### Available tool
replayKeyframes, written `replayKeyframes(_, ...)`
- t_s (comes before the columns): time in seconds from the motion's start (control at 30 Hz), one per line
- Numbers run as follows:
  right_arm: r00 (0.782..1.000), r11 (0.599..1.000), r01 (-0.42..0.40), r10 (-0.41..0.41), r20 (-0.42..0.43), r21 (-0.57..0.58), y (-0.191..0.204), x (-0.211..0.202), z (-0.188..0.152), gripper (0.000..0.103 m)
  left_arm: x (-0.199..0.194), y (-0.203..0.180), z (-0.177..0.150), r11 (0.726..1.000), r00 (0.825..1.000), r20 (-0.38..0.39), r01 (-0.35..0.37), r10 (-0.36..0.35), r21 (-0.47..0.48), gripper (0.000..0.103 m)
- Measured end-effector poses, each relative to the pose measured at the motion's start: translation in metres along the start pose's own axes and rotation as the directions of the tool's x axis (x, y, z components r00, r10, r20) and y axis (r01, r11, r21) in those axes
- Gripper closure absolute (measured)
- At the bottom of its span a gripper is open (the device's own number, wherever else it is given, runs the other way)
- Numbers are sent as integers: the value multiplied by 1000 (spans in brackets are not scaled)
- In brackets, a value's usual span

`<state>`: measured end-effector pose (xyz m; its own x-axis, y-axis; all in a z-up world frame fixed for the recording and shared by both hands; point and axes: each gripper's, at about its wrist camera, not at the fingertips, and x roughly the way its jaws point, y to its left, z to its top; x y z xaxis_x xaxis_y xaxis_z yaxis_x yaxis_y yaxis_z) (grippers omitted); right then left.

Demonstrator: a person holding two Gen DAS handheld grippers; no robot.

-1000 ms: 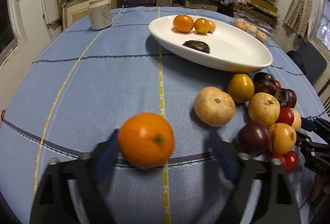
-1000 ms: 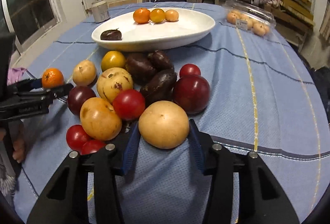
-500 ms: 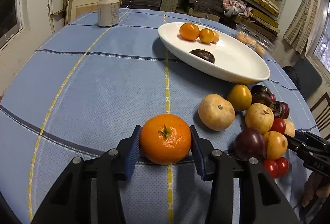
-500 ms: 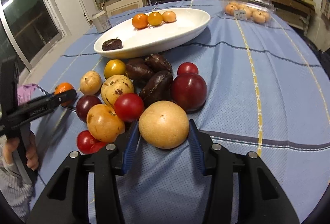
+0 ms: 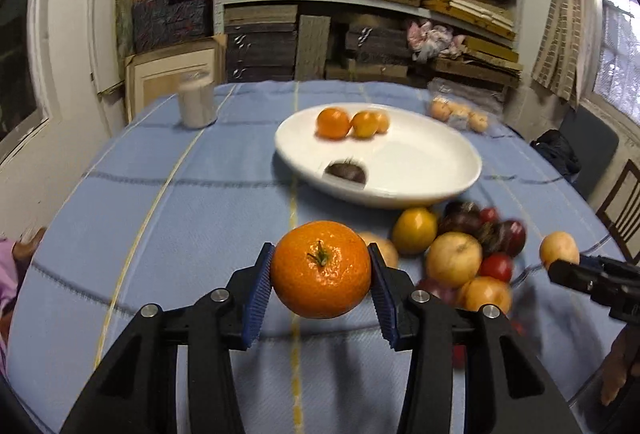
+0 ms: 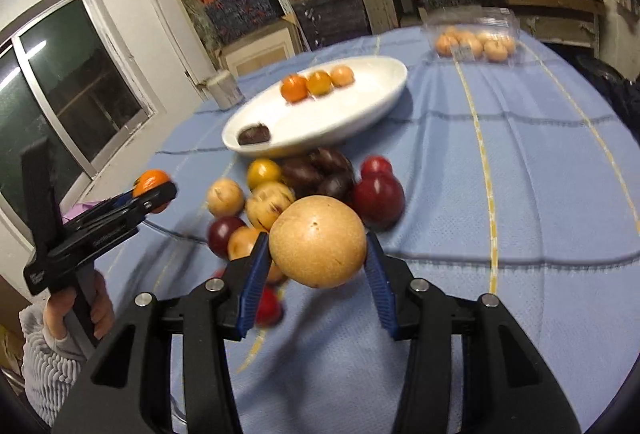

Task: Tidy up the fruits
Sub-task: 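Carry both fruits over the white plate and open both tools to release them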

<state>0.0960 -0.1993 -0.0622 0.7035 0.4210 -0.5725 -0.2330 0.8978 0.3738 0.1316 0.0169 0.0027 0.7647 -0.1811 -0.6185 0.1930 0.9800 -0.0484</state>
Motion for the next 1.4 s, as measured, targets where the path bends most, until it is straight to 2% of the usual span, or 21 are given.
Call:
replayKeyframes(0.17,999,999,5,-3,51,-45,13,-4,59,57,20,-9,51,1000,1000,11,25,-25,0,57)
replayKeyframes(0.27,999,999,16,-14,49,-47,15,17,94,57,51,-17,80,1000,1000,5,13,-13,8,57)
replayKeyframes(0.33,1000,998,19,-18,18,-52,16,45,109,57,69,-18,88,1000,1000,-12,7,-7,-1,57)
replayKeyframes(0.5,996,996,61,-65,-65,-67,10,109,120,57,124,-5,94,998,996,-85,-14,9,-61,57)
replayKeyframes(0.67,990,993,94,-101,-97,-76,1,133,118,56,146,11,87,996,992,-123,-17,6,-87,56)
replayKeyframes(0.73,991,992,109,-114,-74,-62,-3,128,118,55,142,15,87,995,994,-113,-21,11,-95,54)
replayKeyframes(0.8,993,993,105,-107,-44,-49,-5,117,119,49,129,18,89,994,996,-85,-18,9,-109,49)
replayKeyframes(0.9,995,996,88,-87,55,-25,-3,80,121,48,93,20,90,994,1000,-9,-25,25,-106,42)
replayKeyframes(1.0,983,999,47,-47,175,0,-1,34,112,34,57,20,81,994,996,60,-54,59,-92,31)
replayKeyframes(1.07,965,999,47,-51,257,22,-2,7,91,21,37,22,66,993,994,88,-63,71,-100,25)
replayKeyframes(1.1,961,998,53,-60,271,32,-3,1,82,20,29,24,54,992,993,89,-65,75,-107,23)
replayKeyframes(1.17,965,995,91,-96,242,31,-5,-1,60,20,23,26,36,991,994,66,-78,85,-110,22)
replayKeyframes(1.27,965,979,203,-198,172,-16,-4,6,35,20,17,27,12,988,993,22,-109,112,-110,17)
replayKeyframes(1.33,972,980,199,-195,130,-19,-6,9,25,20,13,27,1,986,992,11,-125,127,-111,13)
replayKeyframes(1.4,988,990,142,-143,61,20,-15,13,17,20,9,27,-9,985,992,-2,-124,125,-116,8)
